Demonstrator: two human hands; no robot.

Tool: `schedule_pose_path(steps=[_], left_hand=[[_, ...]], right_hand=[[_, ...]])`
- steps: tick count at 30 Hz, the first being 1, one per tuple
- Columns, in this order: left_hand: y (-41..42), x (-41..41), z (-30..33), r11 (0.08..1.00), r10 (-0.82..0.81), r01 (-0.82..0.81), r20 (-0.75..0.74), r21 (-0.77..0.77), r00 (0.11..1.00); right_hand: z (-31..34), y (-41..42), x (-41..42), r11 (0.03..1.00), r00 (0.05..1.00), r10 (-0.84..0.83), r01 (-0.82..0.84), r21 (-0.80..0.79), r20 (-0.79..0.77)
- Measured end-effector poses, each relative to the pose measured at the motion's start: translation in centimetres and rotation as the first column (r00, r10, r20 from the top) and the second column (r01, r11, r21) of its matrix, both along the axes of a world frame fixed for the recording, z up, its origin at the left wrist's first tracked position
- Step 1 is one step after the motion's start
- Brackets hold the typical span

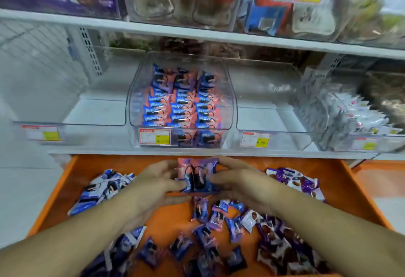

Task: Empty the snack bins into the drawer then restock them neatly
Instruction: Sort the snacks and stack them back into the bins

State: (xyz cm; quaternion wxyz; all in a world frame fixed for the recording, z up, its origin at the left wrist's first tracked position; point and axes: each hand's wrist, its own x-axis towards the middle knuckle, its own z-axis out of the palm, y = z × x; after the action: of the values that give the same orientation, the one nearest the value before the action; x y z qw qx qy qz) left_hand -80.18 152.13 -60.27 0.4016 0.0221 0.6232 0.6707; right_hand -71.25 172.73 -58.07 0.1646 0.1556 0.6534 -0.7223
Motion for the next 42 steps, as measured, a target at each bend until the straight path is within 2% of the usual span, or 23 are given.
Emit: schedule_pose_path(steps=[2, 4, 10, 18, 25, 30, 32, 36, 40, 42], left_hand=[[-0.6, 0.4, 2.6, 0.999, -0.036, 0.037, -0.040, 0.040, 0.999], [-0.9, 0.7, 4.8, 0.995, -0.068, 0.075, -0.102, 0.065, 0.992], [-1.2, -0.2, 7.6, 0.997, 0.005, 0.010, -0.174, 0.083, 0.985], [-0.9, -3.0, 8.5, 0.997, 0.061, -0.075, -0.370, -0.025, 0.927], [-0.6, -3.8, 9.1, 0.998, 0.026, -0.052, -0.496, -0.039, 0.868], [-0.2, -4.2, 9.1, 0.996, 0.018, -0.068, -0.590, -0.063, 0.807], [-0.1, -4.6, 8.9, 0.994, 0.049, -0.096, -0.570, -0.052, 0.820], [0.2, -5.3, 8.8, 0.988, 0.157, -0.140, -0.401, 0.071, 0.903], [0.4, -5.3, 9.1, 0.989, 0.122, -0.090, -0.289, 0.121, 0.950], [0.4, -5.2, 9.1, 0.981, 0.164, -0.131, -0.250, 0.142, 0.954]], right_hand=[[2.2, -1.0, 0.6, 0.987, 0.995, -0.021, 0.036, 0.154, -0.100], [4.0, -1.4, 0.9, 0.970, 0.986, -0.061, 0.095, 0.225, -0.155], [6.4, -0.9, 0.2, 0.971, 0.965, -0.143, 0.180, 0.156, -0.222], [7.3, -0.5, -2.1, 0.970, 0.930, -0.233, 0.242, -0.002, -0.285], [6.8, -0.3, -3.5, 0.928, 0.925, -0.149, 0.253, 0.274, -0.351], [7.1, 0.1, -3.8, 0.913, 0.919, -0.068, 0.215, 0.347, -0.389], [7.3, 0.4, -3.8, 0.916, 0.908, -0.103, 0.246, 0.316, -0.407], [7.6, 1.3, -3.6, 0.916, 0.882, -0.247, 0.347, 0.200, -0.400], [7.9, 2.1, -3.3, 0.903, 0.874, -0.322, 0.400, 0.161, -0.365], [8.0, 2.3, -3.1, 0.905, 0.873, -0.330, 0.401, 0.142, -0.360]])
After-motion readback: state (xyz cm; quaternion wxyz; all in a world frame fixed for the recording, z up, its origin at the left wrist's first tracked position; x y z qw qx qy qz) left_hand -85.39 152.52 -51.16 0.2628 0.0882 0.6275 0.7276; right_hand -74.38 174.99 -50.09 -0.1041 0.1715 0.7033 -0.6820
